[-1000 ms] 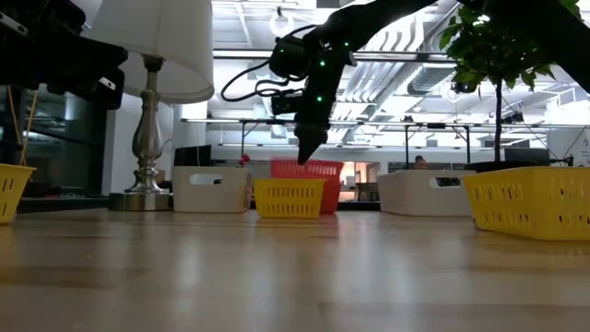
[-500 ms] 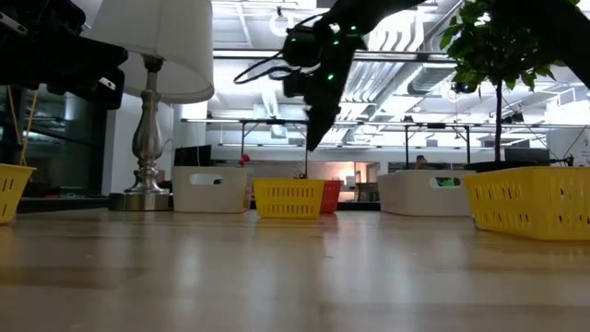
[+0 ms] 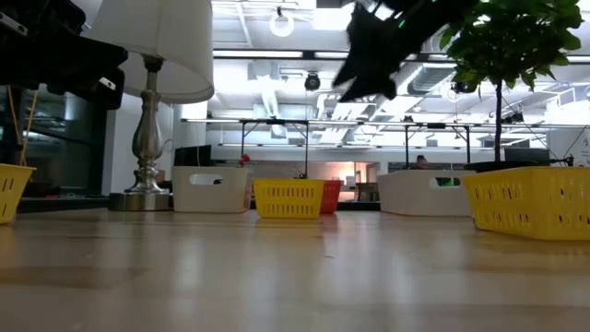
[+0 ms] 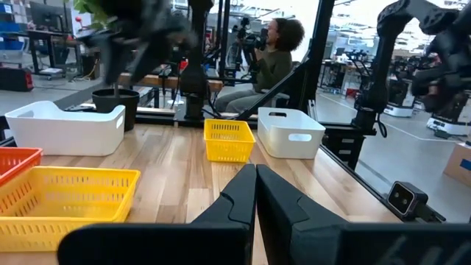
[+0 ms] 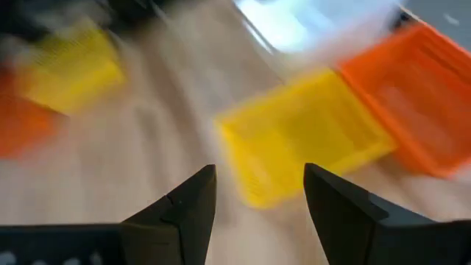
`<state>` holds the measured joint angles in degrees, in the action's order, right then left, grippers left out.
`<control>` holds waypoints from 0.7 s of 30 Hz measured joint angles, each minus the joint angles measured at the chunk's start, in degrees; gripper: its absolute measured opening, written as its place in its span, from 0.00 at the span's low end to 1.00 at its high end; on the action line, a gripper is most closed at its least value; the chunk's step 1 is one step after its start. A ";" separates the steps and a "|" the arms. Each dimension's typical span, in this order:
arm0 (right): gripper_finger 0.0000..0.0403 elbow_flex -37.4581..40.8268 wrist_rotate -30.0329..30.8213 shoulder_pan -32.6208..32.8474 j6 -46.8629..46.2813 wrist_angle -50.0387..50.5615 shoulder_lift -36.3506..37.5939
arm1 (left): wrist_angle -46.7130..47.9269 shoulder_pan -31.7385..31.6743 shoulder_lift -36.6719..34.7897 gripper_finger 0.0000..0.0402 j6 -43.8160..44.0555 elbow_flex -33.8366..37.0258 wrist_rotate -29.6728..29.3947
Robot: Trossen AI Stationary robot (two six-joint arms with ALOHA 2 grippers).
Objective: Stack baskets by color
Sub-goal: Stack the bottom orange bin on the orange bin
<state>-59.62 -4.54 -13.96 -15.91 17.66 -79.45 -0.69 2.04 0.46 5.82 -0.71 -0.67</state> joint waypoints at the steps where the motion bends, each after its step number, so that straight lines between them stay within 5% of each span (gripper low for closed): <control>1: 0.48 2.59 -0.02 1.53 -2.78 -3.93 2.31 | 0.01 -0.01 -0.01 0.00 0.00 0.01 0.00; 6: 0.48 11.49 0.02 8.78 -10.46 -18.73 9.71 | 0.00 0.00 -0.01 0.00 0.00 0.02 0.00; 12: 0.48 13.67 0.07 14.37 -9.72 -17.91 11.90 | -2.46 -0.01 0.01 0.00 3.07 0.02 -1.52; 21: 0.48 13.65 0.38 16.58 -10.77 -18.79 12.82 | -24.16 -0.26 2.23 0.00 20.10 -1.17 -11.60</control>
<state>-45.98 -4.15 2.62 -26.68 -1.13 -66.62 -24.85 1.78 2.69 25.93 -1.88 -12.26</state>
